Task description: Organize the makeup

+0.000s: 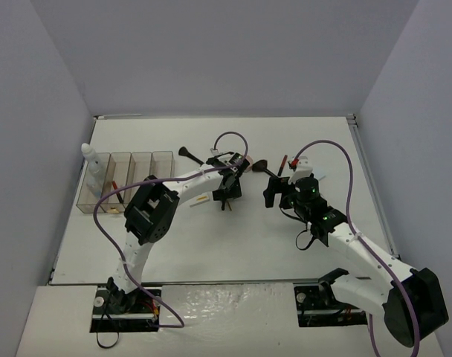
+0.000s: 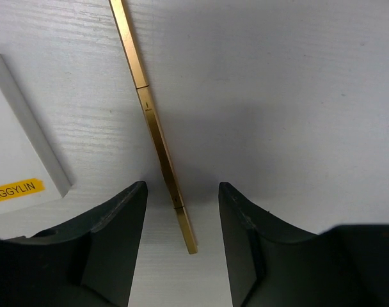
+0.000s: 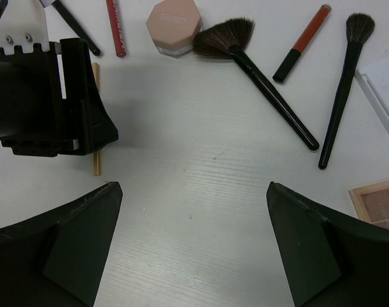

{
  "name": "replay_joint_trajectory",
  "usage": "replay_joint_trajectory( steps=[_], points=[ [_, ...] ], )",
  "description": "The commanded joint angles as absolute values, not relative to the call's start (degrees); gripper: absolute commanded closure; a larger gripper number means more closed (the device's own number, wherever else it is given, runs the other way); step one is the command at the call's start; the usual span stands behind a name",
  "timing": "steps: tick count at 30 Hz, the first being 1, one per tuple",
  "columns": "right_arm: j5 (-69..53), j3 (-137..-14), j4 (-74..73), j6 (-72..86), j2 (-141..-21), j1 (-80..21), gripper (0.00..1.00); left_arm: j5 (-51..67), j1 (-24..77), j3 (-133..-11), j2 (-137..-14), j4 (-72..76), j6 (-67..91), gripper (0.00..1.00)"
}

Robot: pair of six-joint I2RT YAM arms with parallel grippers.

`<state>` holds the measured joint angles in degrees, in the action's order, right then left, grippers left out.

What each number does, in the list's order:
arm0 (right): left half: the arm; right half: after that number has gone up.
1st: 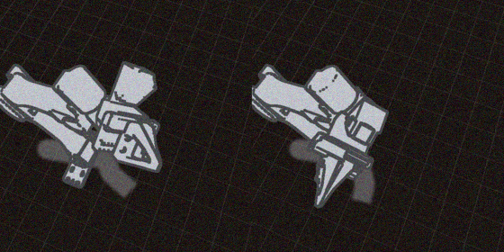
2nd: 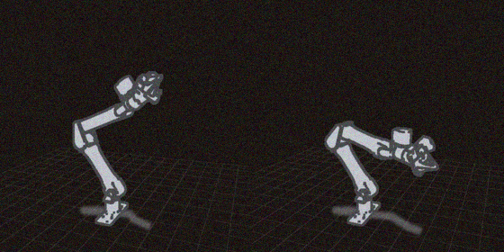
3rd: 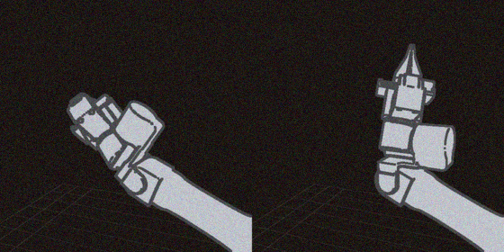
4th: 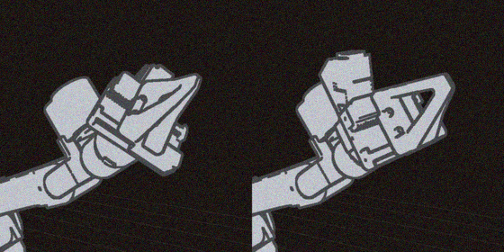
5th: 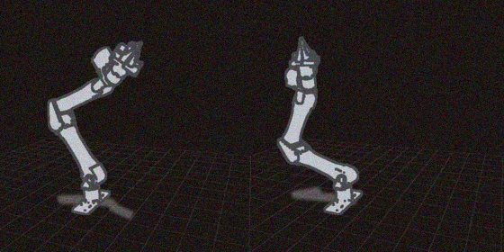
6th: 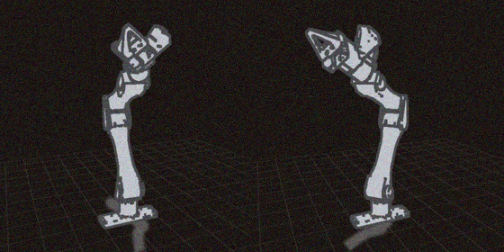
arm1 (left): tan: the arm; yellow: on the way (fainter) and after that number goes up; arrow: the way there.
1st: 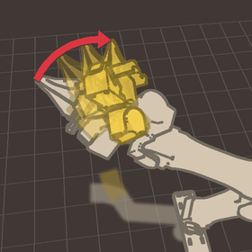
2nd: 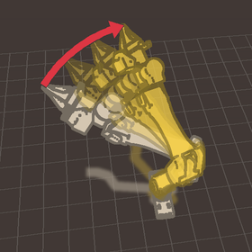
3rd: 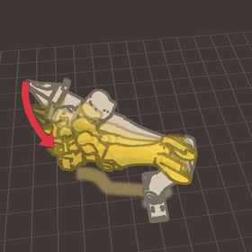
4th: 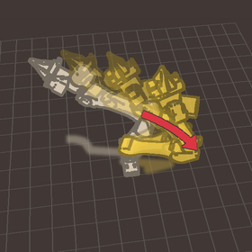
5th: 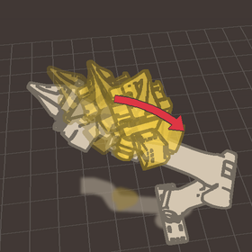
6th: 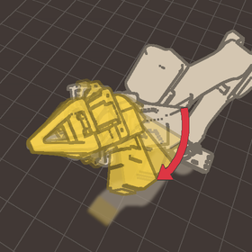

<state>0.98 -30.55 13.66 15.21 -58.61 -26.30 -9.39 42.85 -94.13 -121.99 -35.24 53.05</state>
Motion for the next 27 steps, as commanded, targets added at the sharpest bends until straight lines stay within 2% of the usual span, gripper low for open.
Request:
replay_joint_trajectory(
  steps=[1,5,8,13,22,27],
  points=[
    [0.6,-30.7,18.6,15.8,-57.7,-26.3,0.06,-11.2,42.6,-96.2,-121.4,-37.7,54.5,0.63],
    [0.6,-30.6,18.7,15.7,-57.5,-26.3,0.06,-11.2,42.6,-94.9,-122.2,-38.7,54.5,0.87],
    [0.6,-30.5,18.8,15.7,-57.3,-26.3,0.06,-10.9,42.7,-92.5,-122.2,-38.3,53.4,1.0],
    [-1.1,-30.4,18.8,15.7,-57.5,-26.3,0.06,-12.2,43.1,-89.0,-119.9,-40.2,50.6,1.0],
    [-1.6,-30.6,18.8,15.5,-57.1,-26.3,0.06,-19.7,43.7,-83.4,-100.0,-45.7,39.1,1.0],
    [-2.3,-30.5,18.9,15.5,-57.2,-26.3,0.06,-24.8,39.1,-82.4,-89.9,-48.2,28.1,1.0]
  ],
)
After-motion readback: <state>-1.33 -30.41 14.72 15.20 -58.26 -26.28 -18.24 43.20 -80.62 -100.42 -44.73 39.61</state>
